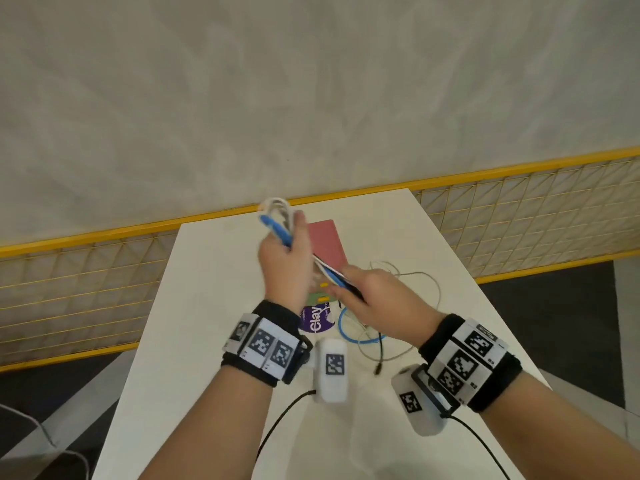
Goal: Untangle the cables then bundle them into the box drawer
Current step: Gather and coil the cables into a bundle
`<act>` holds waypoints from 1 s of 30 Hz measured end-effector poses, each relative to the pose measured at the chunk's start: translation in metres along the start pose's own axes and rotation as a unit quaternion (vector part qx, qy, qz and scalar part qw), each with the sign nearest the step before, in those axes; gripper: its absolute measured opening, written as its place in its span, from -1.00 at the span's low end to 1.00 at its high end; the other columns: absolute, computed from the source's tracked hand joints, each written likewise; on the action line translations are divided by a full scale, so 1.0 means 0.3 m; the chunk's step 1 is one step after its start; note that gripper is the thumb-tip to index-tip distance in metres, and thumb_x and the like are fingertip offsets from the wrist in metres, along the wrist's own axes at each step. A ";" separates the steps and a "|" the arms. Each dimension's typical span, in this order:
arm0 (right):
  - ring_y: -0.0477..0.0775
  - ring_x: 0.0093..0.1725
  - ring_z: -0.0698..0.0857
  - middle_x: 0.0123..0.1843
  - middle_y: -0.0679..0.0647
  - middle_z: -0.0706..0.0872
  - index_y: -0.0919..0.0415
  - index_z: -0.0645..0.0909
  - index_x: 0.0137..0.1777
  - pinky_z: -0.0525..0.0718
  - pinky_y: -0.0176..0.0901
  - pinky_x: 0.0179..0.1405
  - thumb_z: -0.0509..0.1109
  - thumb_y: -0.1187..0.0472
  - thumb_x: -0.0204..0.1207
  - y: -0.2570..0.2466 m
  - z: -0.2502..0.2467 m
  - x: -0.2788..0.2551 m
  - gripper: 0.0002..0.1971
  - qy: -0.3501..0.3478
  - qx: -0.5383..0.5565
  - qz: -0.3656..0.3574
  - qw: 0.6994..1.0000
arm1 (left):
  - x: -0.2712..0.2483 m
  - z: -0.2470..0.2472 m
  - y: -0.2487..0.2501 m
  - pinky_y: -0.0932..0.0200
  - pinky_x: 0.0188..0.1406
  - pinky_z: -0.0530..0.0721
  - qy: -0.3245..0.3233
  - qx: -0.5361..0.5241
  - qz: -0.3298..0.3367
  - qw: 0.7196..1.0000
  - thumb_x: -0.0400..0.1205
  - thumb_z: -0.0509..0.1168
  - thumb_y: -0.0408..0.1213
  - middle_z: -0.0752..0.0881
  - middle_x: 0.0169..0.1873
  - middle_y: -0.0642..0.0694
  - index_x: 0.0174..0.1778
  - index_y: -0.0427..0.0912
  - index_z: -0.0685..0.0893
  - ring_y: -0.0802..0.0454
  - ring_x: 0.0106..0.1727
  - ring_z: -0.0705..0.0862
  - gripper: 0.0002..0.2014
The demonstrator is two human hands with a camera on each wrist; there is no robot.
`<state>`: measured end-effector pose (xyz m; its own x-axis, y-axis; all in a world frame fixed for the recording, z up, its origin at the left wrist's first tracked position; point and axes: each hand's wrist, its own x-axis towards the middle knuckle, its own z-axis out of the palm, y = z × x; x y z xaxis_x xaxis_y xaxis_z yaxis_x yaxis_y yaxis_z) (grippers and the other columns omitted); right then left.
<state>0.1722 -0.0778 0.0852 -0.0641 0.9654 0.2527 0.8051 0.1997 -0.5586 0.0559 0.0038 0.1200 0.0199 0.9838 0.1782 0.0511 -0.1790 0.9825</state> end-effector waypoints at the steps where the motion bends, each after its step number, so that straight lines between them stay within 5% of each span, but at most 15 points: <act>1: 0.07 -0.44 0.58 -0.37 0.09 0.63 0.19 0.56 0.05 0.58 0.01 -0.39 0.17 -0.08 0.65 0.017 0.005 -0.011 -0.67 -0.019 0.010 0.014 1.000 | 0.025 -0.013 0.007 0.28 -0.58 0.46 0.035 -0.025 -0.015 0.999 0.68 0.28 -0.04 0.45 -0.58 -0.01 -0.44 -0.13 0.45 0.19 -0.64 0.44 -0.60; 4: -0.05 -0.48 0.55 -0.41 0.05 0.52 -0.02 0.51 -0.22 0.66 0.02 -0.38 0.18 -0.03 0.66 0.066 0.032 -0.054 -0.76 -0.074 0.140 0.081 0.984 | 0.080 -0.057 0.032 0.38 -0.54 0.57 0.077 -0.091 -0.029 0.992 0.71 0.23 0.00 0.55 -0.48 0.06 -0.34 -0.08 0.53 0.36 -0.61 0.57 -0.66; 6: -0.15 -0.49 0.46 -0.44 -0.08 0.44 -0.15 0.40 -0.33 0.65 -0.10 -0.42 0.16 0.03 0.69 0.082 0.053 -0.068 -0.70 -0.079 0.196 0.098 0.973 | 0.092 -0.071 0.034 0.43 -0.30 0.68 0.038 -0.121 0.002 0.992 0.74 0.17 -0.02 0.70 -0.35 0.07 -0.22 -0.08 0.66 0.43 -0.36 0.71 -0.69; 7: -0.16 -0.49 0.44 -0.44 -0.10 0.42 -0.17 0.40 -0.33 0.63 -0.15 -0.43 0.15 0.04 0.69 0.086 0.060 -0.068 -0.69 -0.079 0.202 0.098 0.971 | 0.092 -0.073 0.029 0.33 -0.20 0.73 0.007 -0.131 0.019 0.991 0.75 0.15 -0.04 0.77 -0.30 0.05 -0.20 -0.08 0.70 0.31 -0.23 0.77 -0.67; 9: -0.13 -0.48 0.44 -0.43 -0.10 0.42 -0.21 0.45 -0.34 0.62 -0.17 -0.45 0.15 0.06 0.69 0.097 0.063 -0.066 -0.67 -0.073 0.217 0.094 0.969 | 0.087 -0.080 0.026 0.12 -0.34 0.73 -0.046 -0.141 0.033 0.988 0.77 0.12 -0.06 0.73 -0.46 0.03 -0.25 -0.07 0.67 0.02 -0.39 0.73 -0.65; 12: -0.07 -0.45 0.46 -0.41 -0.04 0.41 0.07 0.52 -0.26 0.69 0.04 -0.36 0.18 0.11 0.69 0.153 0.040 -0.065 -0.73 -0.056 0.234 0.112 0.964 | 0.100 -0.105 0.013 0.17 -0.56 0.43 -0.101 -0.138 0.051 0.984 0.78 0.13 -0.14 0.30 -0.62 -0.01 -0.22 -0.08 0.59 0.04 -0.62 0.28 -0.73; 15: -0.07 -0.42 0.48 -0.37 0.03 0.43 0.09 0.56 -0.24 0.64 -0.02 -0.37 0.20 0.03 0.66 0.194 -0.005 -0.040 -0.72 -0.025 0.206 0.118 0.971 | 0.106 -0.124 -0.008 0.24 -0.63 0.20 -0.176 -0.073 0.023 0.982 0.76 0.19 -0.19 0.24 -0.62 0.00 -0.17 -0.17 0.65 0.07 -0.64 0.17 -0.76; 19: -0.10 -0.47 0.33 -0.47 0.01 0.37 0.05 0.55 -0.31 0.32 -0.16 -0.41 0.25 -0.02 0.63 0.184 -0.041 0.028 -0.70 -0.002 0.132 0.091 0.987 | 0.080 -0.101 -0.036 0.26 -0.64 0.21 -0.274 0.070 -0.043 0.958 0.64 0.37 -0.12 0.27 -0.62 0.02 -0.06 -0.34 0.69 0.11 -0.69 0.19 -0.71; 22: -0.07 -0.44 0.42 -0.43 0.05 0.52 0.20 0.60 -0.21 0.39 -0.13 -0.36 0.26 0.06 0.64 0.158 -0.045 0.065 -0.73 -0.013 0.089 0.077 0.993 | 0.040 -0.068 -0.055 0.27 -0.63 0.29 -0.331 0.135 -0.033 0.933 0.47 0.52 -0.01 0.32 -0.65 0.11 -0.37 -0.13 0.56 0.15 -0.67 0.26 -0.66; 25: -0.18 -0.37 0.57 -0.34 -0.05 0.67 0.01 0.62 -0.18 0.47 -0.30 -0.33 0.29 0.10 0.62 0.143 -0.045 0.082 -0.84 -0.043 0.066 0.065 0.995 | 0.010 -0.043 -0.095 0.35 -0.53 0.37 -0.366 0.181 -0.040 0.912 0.41 0.60 -0.08 0.46 -0.67 0.17 -0.43 -0.09 0.60 0.22 -0.61 0.40 -0.69; 27: -0.19 -0.43 0.50 -0.42 -0.12 0.56 -0.02 0.57 -0.25 0.42 -0.35 -0.38 0.29 0.13 0.62 0.143 -0.048 0.085 -0.81 -0.053 0.072 0.062 0.994 | 0.011 -0.040 -0.115 0.30 -0.45 0.41 -0.363 0.195 -0.052 0.910 0.46 0.57 -0.14 0.50 -0.64 0.17 -0.38 -0.10 0.65 0.26 -0.59 0.44 -0.76; 30: -0.17 -0.42 0.46 -0.36 -0.05 0.56 0.26 0.61 -0.10 0.43 -0.33 -0.35 0.28 0.16 0.64 0.142 -0.052 0.070 -0.81 -0.055 0.133 0.069 0.987 | 0.021 -0.041 -0.117 0.24 -0.33 0.46 -0.374 0.221 -0.053 0.899 0.54 0.49 -0.09 0.59 -0.38 0.04 -0.09 -0.13 0.60 0.21 -0.37 0.56 -0.76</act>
<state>0.2143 -0.0515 0.0791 -0.0410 0.9959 0.0802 0.6289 0.0881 -0.7725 0.0418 0.0164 0.0875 0.6486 0.7435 -0.1625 0.4802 -0.2341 0.8454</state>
